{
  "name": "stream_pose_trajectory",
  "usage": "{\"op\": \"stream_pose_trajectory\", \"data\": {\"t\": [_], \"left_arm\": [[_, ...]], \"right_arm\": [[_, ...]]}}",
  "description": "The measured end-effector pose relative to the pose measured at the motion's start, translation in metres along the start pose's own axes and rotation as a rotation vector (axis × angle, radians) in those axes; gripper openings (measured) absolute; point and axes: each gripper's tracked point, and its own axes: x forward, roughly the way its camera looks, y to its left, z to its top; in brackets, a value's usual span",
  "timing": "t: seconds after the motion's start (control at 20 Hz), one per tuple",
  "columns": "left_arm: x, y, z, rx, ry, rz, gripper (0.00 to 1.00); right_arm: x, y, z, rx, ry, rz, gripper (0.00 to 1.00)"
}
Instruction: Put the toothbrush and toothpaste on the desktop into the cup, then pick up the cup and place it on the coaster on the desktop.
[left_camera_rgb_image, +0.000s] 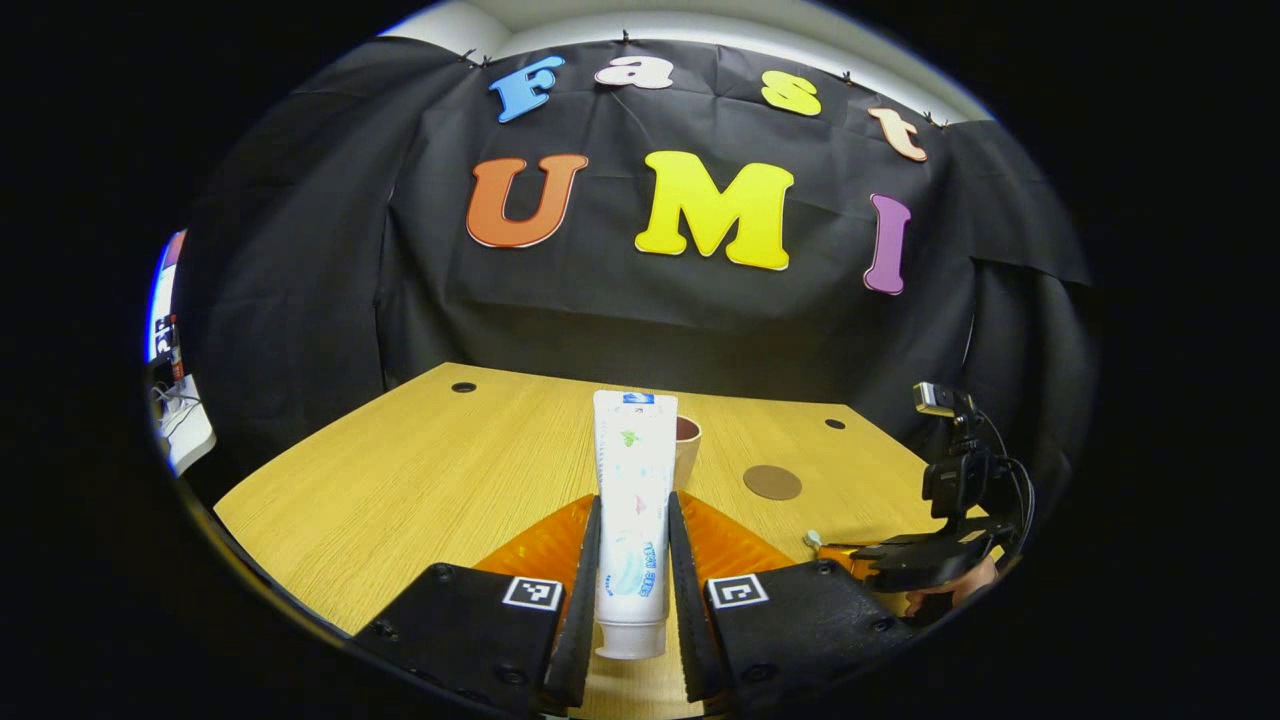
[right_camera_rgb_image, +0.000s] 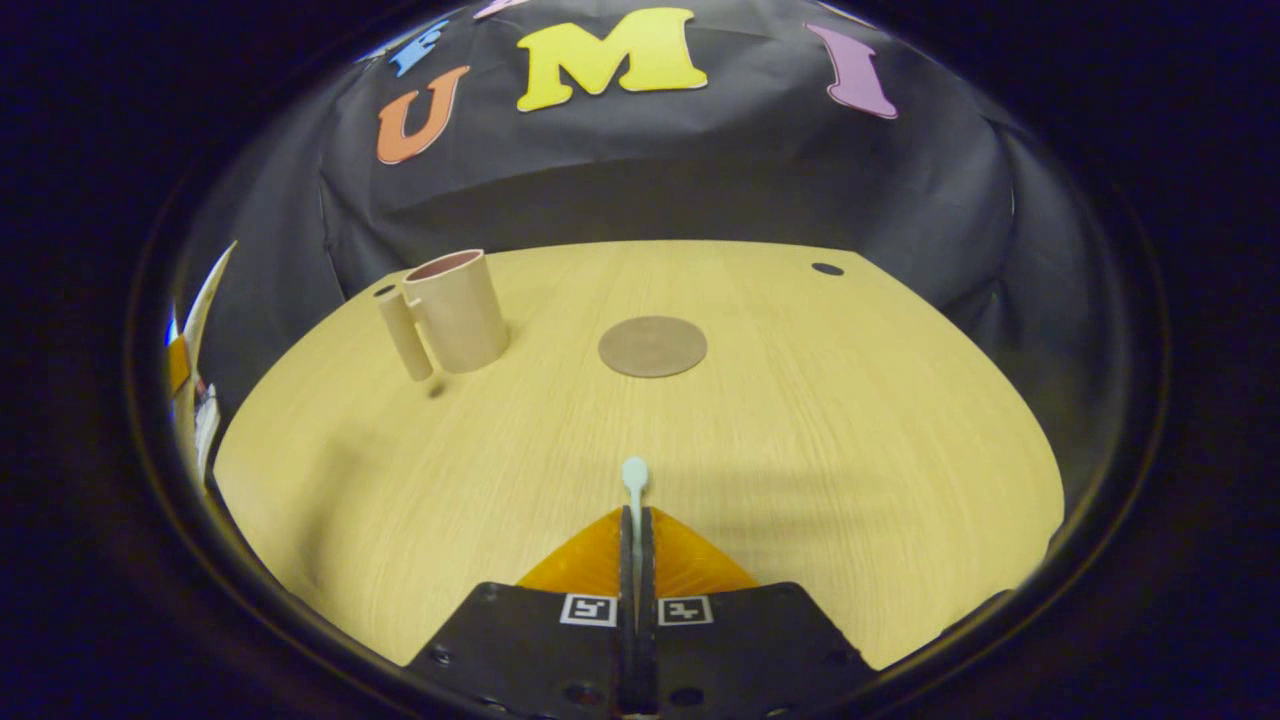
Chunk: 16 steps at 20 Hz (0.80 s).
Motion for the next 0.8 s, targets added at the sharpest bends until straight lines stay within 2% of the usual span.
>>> {"op": "stream_pose_trajectory", "data": {"t": [0.35, 0.8], "left_arm": [[0.035, -0.013, 0.033, 0.005, -0.068, -0.014, 0.38], [0.130, -0.022, 0.078, 0.003, -0.163, -0.008, 0.38]], "right_arm": [[-0.046, -0.005, 0.021, 0.033, -0.108, 0.094, 0.00], [-0.118, -0.025, 0.046, 0.039, -0.255, 0.148, 0.00]]}}
